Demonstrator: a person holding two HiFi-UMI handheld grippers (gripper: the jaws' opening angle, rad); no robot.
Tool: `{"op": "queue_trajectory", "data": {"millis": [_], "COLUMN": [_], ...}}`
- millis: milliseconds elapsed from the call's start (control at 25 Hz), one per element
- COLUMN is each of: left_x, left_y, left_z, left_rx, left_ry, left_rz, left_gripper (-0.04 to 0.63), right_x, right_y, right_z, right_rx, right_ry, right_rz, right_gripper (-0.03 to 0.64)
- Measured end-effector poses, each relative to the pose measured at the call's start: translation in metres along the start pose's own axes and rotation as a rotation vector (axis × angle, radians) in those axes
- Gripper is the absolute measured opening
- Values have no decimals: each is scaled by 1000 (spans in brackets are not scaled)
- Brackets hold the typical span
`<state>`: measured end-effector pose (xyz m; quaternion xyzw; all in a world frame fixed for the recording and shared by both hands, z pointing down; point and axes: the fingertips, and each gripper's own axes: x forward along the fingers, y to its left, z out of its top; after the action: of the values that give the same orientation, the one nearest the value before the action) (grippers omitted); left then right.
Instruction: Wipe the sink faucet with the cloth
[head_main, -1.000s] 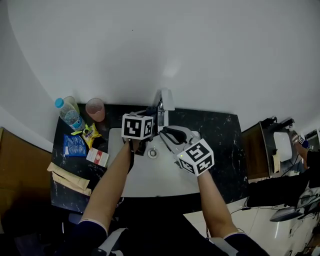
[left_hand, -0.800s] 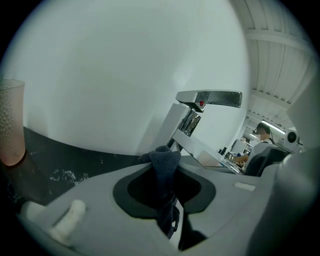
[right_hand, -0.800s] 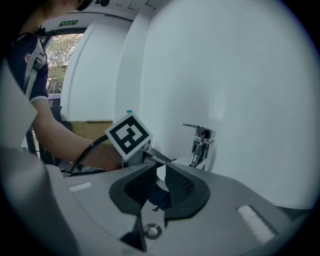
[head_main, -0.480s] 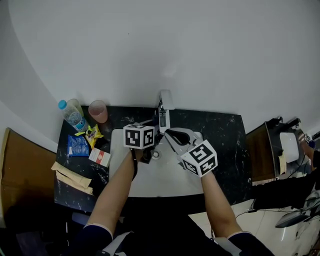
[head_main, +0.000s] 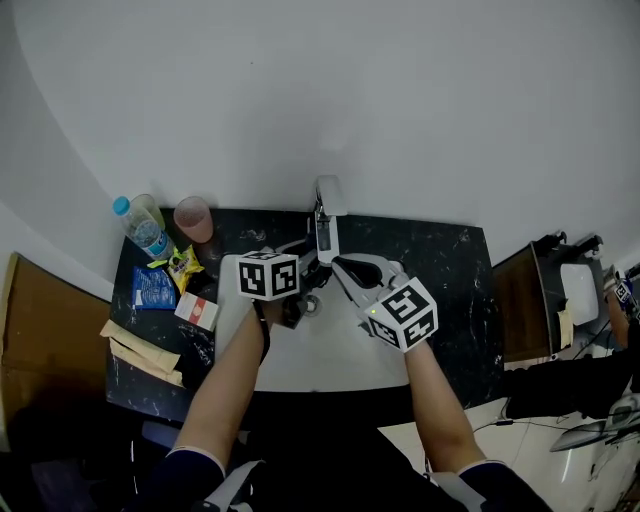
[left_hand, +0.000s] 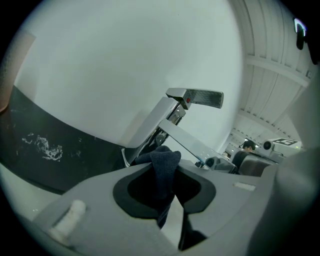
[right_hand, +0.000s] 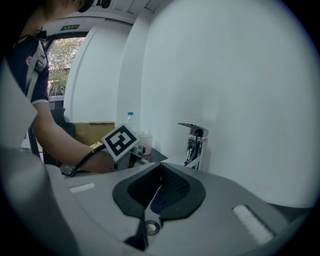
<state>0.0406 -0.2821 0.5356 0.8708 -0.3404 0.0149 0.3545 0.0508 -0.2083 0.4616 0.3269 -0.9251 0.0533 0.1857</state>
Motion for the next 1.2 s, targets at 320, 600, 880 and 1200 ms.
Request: {"op": "queue_trajectory", "data": {"millis": [320,600,880,1200], "left_x": [-17,-32,-26,-15], "left_y": [-34,-57,-42,-43], "left_z": [-18,-30,-26,-16], "left_rx": [192,313,289,332], "left_ry": [41,47,33,23], "left_rz": [-110,-149,-61,-42], "left_gripper": [75,75,75,75], "right_x": [-8,-19,-3,5], "right_y": [-3,-13,-14,-10], "right_z": [-13,-12,5,4], "right_rx": [13,44,34,44], "right_ry": [33,9,-37,-13], "right_rz": [-25,-70,-54,-12], "right_gripper": [3,3,3,3]}}
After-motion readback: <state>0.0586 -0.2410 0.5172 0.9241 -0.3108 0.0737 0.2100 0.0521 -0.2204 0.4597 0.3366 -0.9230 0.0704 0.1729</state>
